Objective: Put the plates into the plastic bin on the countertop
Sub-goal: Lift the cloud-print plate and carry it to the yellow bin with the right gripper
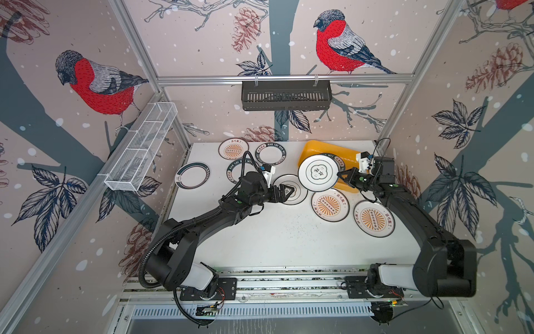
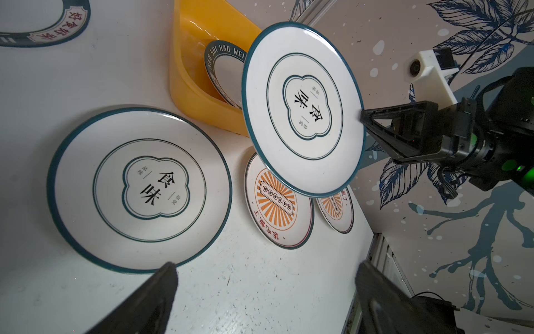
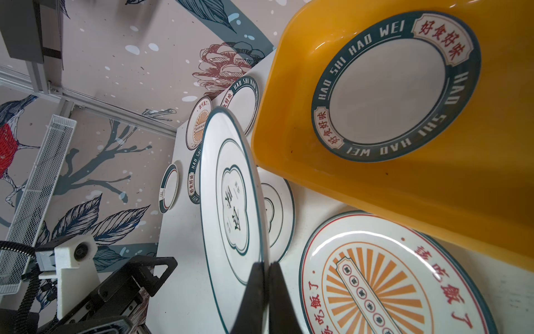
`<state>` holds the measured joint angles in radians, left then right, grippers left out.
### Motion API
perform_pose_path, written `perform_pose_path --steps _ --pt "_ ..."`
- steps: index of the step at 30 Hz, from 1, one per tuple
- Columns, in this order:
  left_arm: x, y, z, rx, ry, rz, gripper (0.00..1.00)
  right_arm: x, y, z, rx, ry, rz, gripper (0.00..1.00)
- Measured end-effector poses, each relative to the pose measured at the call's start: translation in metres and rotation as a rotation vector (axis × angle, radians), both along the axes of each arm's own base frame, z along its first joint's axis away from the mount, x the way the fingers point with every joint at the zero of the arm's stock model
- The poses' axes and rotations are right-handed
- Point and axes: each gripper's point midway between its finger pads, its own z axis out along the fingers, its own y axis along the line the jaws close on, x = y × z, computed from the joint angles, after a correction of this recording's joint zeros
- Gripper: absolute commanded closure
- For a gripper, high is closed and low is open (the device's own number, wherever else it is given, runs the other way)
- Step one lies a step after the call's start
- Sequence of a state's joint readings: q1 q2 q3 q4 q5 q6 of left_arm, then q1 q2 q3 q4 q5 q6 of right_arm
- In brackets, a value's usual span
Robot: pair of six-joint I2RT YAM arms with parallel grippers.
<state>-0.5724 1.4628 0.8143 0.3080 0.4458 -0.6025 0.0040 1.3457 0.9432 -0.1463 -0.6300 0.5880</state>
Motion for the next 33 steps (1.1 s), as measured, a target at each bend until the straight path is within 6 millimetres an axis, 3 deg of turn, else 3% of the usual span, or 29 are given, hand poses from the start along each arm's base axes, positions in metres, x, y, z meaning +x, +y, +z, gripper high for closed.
perform_pose_path --steps 13,25,33 --pt "0.011 -0.01 -0.002 -0.011 0.013 -0.009 0.04 0.031 -0.018 -0.008 0.016 0.0 -0.025 0.99" --pt "0.01 -0.008 -0.001 -0.043 0.018 0.007 0.04 0.063 -0.025 -0.022 0.067 0.018 -0.068 0.99" --pt "0.011 -0.006 0.002 -0.048 0.006 0.024 0.04 0.093 -0.04 -0.027 0.078 0.024 -0.113 0.99"
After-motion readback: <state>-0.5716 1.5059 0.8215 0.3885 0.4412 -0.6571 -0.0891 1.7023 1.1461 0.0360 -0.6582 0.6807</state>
